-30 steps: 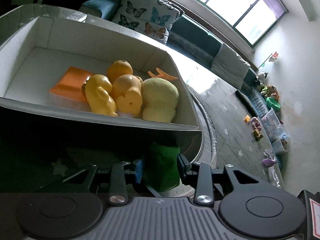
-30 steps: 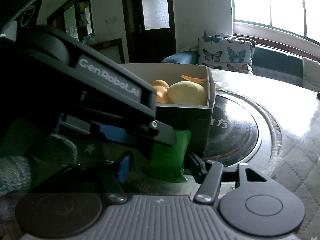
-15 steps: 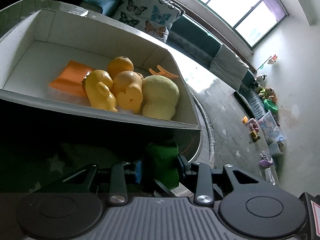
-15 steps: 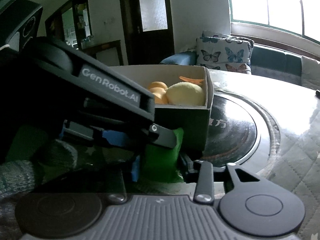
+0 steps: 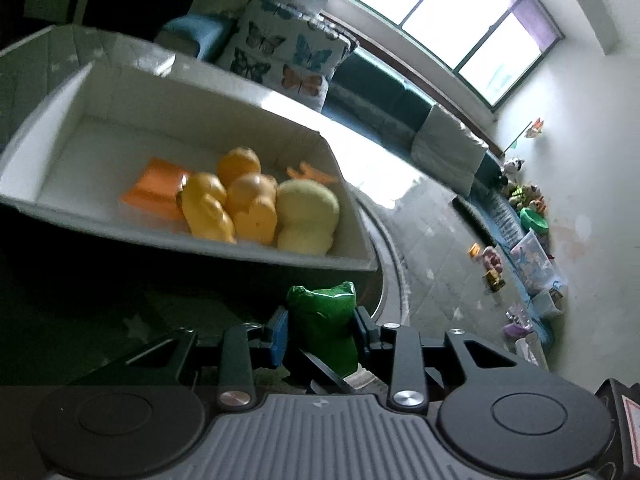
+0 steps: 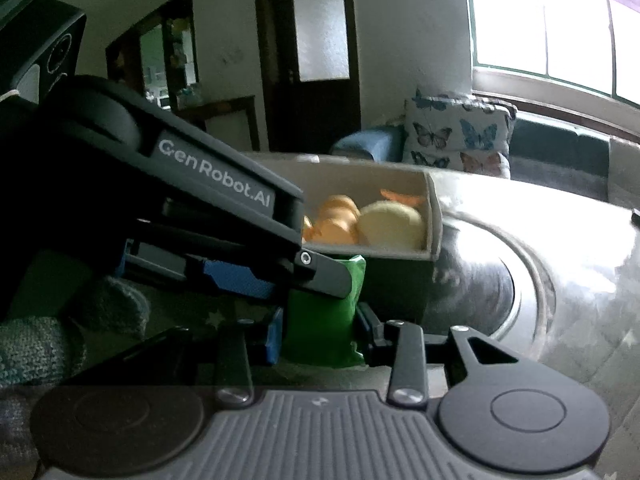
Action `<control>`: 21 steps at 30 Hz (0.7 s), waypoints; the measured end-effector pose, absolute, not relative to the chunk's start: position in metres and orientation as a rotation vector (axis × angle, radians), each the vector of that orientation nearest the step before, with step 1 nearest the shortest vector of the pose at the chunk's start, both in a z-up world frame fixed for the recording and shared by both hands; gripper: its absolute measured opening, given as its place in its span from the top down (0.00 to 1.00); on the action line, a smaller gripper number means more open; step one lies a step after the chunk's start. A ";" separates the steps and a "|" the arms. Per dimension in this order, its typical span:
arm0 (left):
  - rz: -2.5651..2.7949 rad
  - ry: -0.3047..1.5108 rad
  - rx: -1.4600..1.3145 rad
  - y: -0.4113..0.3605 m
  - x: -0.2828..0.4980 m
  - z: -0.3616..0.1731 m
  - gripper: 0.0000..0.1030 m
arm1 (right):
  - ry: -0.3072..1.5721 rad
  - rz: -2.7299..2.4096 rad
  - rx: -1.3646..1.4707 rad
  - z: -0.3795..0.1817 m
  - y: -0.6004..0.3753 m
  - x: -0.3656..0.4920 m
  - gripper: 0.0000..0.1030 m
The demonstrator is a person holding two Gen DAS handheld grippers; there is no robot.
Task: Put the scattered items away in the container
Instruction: 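Close the left gripper on the green rubber toy, then carry the green toy into the white box and open the left gripper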
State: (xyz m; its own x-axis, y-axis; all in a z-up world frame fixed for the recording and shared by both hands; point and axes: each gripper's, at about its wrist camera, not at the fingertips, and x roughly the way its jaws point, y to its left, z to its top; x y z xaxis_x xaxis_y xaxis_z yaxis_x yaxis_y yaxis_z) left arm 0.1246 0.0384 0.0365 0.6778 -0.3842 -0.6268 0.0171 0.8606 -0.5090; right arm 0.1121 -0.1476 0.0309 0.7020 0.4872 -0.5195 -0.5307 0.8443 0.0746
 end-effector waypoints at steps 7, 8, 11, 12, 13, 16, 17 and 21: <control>-0.203 0.698 -0.474 0.055 0.122 0.070 0.66 | 0.463 0.614 -0.108 0.060 -0.130 0.118 0.65; -0.193 0.688 -0.472 0.058 0.124 0.073 0.65 | 0.452 0.621 -0.112 0.064 -0.126 0.122 0.65; -0.170 0.670 -0.472 0.071 0.132 0.079 0.65 | 0.431 0.643 -0.116 0.068 -0.114 0.133 0.65; -0.163 0.667 -0.472 0.076 0.135 0.080 0.65 | 0.426 0.651 -0.119 0.069 -0.109 0.137 0.65; -0.155 0.665 -0.473 0.080 0.138 0.081 0.65 | 0.423 0.658 -0.122 0.070 -0.104 0.142 0.65; -0.130 0.670 -0.478 0.094 0.150 0.077 0.65 | 0.435 0.678 -0.126 0.066 -0.090 0.156 0.65; -0.122 0.672 -0.481 0.098 0.153 0.075 0.65 | 0.442 0.685 -0.125 0.065 -0.087 0.160 0.65; -0.100 0.678 -0.495 0.111 0.163 0.067 0.65 | 0.459 0.704 -0.137 0.058 -0.071 0.177 0.65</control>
State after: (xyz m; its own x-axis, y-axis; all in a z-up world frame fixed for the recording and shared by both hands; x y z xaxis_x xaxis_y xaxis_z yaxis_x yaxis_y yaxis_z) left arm 0.1629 0.1107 0.0674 0.7791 -0.2466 -0.5764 -0.0693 0.8798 -0.4702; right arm 0.1767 -0.0707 0.0585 0.6675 0.5927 -0.4507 -0.6518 0.7578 0.0312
